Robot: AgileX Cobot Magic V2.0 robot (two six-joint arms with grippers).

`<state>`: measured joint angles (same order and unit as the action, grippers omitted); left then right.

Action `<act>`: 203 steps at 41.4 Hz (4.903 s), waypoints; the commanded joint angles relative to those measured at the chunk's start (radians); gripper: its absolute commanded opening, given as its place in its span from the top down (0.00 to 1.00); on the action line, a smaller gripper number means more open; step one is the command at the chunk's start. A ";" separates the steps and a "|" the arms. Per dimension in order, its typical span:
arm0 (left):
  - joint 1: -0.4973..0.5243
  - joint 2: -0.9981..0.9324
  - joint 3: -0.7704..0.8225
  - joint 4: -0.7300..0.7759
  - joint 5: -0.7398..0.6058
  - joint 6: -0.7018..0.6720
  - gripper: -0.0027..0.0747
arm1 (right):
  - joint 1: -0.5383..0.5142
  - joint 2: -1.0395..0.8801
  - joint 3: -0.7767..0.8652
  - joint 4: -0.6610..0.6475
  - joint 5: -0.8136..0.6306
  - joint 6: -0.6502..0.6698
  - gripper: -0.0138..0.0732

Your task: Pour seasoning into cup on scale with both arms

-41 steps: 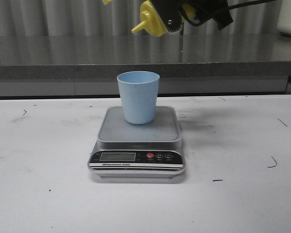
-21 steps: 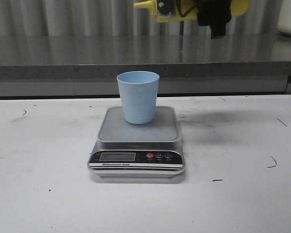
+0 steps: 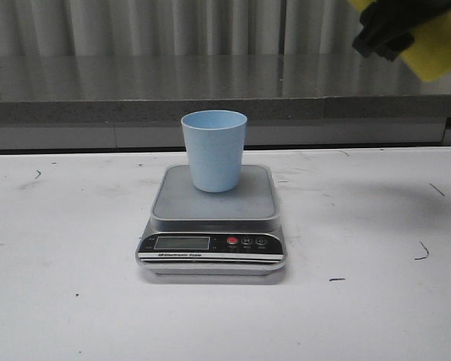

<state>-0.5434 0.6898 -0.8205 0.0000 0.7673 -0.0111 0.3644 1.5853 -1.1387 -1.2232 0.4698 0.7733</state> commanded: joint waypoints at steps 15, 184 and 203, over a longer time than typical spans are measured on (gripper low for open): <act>-0.005 0.002 -0.026 -0.006 -0.074 0.002 0.47 | -0.347 -0.006 0.204 -0.054 -0.766 0.271 0.49; -0.005 0.002 -0.026 -0.006 -0.074 0.002 0.47 | -0.140 -1.026 0.456 1.119 0.229 -0.751 0.11; -0.005 0.002 -0.026 -0.006 -0.076 0.002 0.47 | -0.140 -1.027 0.445 1.119 0.209 -0.773 0.11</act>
<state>-0.5434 0.6898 -0.8205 0.0000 0.7673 -0.0111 0.2256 0.5586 -0.6583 -0.0865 0.7658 0.0130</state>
